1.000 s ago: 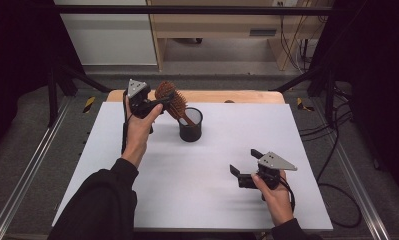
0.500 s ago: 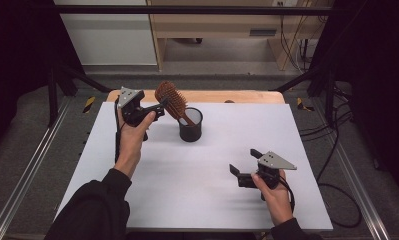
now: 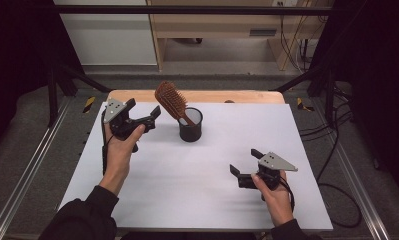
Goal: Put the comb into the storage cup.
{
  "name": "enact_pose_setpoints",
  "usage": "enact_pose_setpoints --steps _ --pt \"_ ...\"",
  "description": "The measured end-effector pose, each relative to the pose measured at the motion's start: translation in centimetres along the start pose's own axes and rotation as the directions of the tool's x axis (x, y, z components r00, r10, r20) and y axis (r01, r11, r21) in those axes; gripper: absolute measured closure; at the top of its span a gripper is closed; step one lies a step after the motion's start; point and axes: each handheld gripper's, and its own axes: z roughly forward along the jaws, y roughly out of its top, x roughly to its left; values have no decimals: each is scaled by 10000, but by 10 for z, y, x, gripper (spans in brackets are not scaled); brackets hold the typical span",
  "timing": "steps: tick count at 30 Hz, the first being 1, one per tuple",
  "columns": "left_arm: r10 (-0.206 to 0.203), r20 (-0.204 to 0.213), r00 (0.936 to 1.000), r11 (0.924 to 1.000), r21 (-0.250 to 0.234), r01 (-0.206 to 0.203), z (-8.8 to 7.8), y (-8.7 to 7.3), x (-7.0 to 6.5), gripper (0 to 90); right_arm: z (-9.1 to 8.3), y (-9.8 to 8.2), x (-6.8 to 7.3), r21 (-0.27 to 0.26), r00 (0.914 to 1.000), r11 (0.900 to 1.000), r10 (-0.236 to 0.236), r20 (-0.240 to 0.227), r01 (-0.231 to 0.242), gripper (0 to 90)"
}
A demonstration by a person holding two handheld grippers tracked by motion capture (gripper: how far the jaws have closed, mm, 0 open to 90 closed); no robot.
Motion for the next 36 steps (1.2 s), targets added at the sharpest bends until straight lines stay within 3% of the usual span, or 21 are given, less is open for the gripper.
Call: enact_pose_setpoints --steps 6,18,26,36 --pt "419 154 9990 9989 214 -422 -14 -8 -4 22 -1 0 -3 1 9999 10000 -26 97 26 38" --pt "489 312 9983 9986 163 -494 -49 -31 -1 21 -6 1 -6 -62 9994 10000 -1 354 3 42" --pt "360 160 9992 9993 -80 -359 -70 -27 10 21 -9 2 -9 -247 9989 9996 114 465 -102 46" --pt "576 -129 9983 9980 -256 -579 -94 -22 26 20 -19 12 -17 -811 9966 9964 297 768 -234 42"
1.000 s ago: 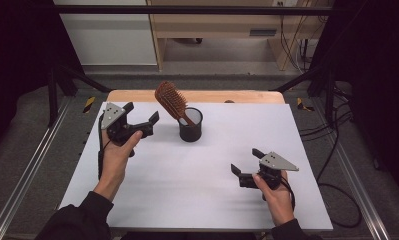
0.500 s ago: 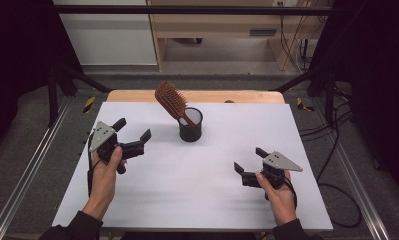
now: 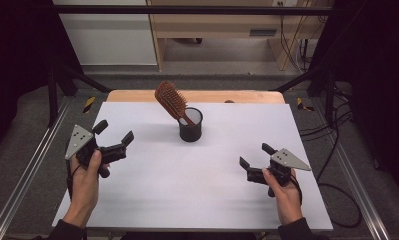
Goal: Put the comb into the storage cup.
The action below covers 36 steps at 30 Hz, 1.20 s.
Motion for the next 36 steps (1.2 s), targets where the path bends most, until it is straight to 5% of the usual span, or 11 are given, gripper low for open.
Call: enact_pose_setpoints --steps 13,25,36 --pt "-253 -282 9993 9996 -126 249 -22 -14 21 18 -26 -3 -11 -5 9989 10000 -11 459 11 44" --pt "-46 -125 9999 9999 141 48 -33 -25 26 19 -35 -13 -13 98 9966 9988 -480 667 474 41" --pt "-265 -36 9996 9993 281 266 -37 -42 24 20 -39 -22 -18 39 9969 9993 -370 692 369 41"
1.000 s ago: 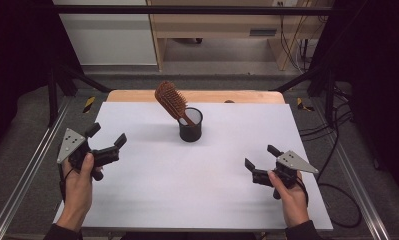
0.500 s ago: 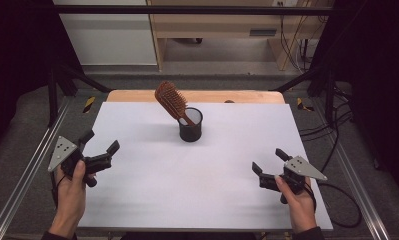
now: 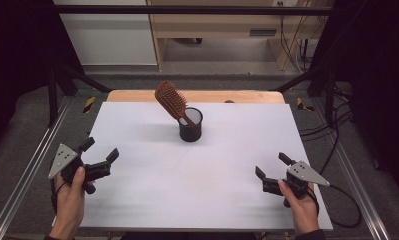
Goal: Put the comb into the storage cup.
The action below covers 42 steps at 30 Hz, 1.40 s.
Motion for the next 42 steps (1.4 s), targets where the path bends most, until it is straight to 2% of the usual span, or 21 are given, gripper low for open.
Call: enact_pose_setpoints --steps 13,18,21,27,33,39,42 --pt "-22 391 9992 9999 119 18 0 -18 -7 23 1 -4 0 -28 9998 10000 -54 -168 54 41" --pt "-12 423 9991 10000 83 9 -3 -22 -8 24 1 -5 1 -3 9996 9999 -114 -254 114 41" --pt "132 358 9993 9999 34 -133 -6 -23 -8 25 2 -6 2 -11 9993 9999 -133 -336 133 41" --pt "204 642 9977 9997 -104 -198 -11 -27 -10 28 4 -7 5 -25 9986 9999 -146 -502 145 41" --pt "82 903 9959 10000 -44 -78 -15 -32 -12 28 8 -8 9 -12 9970 9998 -177 -752 176 41" --pt "148 878 9960 9998 -107 -139 -19 -34 -16 28 10 -9 10 0 9959 9997 -230 -880 231 41" --pt "233 639 9977 9995 -242 -218 -21 -34 -17 27 9 -9 11 -35 9958 9997 -241 -882 239 41"
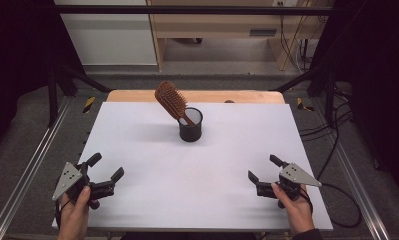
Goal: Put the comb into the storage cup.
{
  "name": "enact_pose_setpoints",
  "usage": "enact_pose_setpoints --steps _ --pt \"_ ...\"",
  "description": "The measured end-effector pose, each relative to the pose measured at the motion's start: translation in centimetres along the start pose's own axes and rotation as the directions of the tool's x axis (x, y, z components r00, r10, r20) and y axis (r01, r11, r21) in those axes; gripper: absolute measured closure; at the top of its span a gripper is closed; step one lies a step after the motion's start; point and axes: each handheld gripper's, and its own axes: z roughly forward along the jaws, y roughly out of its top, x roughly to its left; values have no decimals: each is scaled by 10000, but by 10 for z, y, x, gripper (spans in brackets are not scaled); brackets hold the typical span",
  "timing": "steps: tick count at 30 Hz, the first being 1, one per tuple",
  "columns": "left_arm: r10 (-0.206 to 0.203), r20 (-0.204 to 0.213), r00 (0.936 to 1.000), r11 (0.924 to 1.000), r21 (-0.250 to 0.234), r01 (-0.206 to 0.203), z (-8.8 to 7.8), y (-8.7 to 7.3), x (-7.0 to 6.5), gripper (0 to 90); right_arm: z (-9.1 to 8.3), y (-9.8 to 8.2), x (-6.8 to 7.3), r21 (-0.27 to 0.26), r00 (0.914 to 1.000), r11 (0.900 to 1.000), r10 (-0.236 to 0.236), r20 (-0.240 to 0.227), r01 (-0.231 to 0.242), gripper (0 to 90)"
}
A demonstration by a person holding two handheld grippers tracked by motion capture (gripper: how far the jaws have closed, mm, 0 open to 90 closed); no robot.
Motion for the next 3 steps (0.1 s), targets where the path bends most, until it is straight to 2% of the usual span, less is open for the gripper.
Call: enact_pose_setpoints --steps 3 --pt "-30 -292 9996 9998 -222 24 0 1 2 27 1 0 0 -17 10000 10000 29 -9 -29 41"
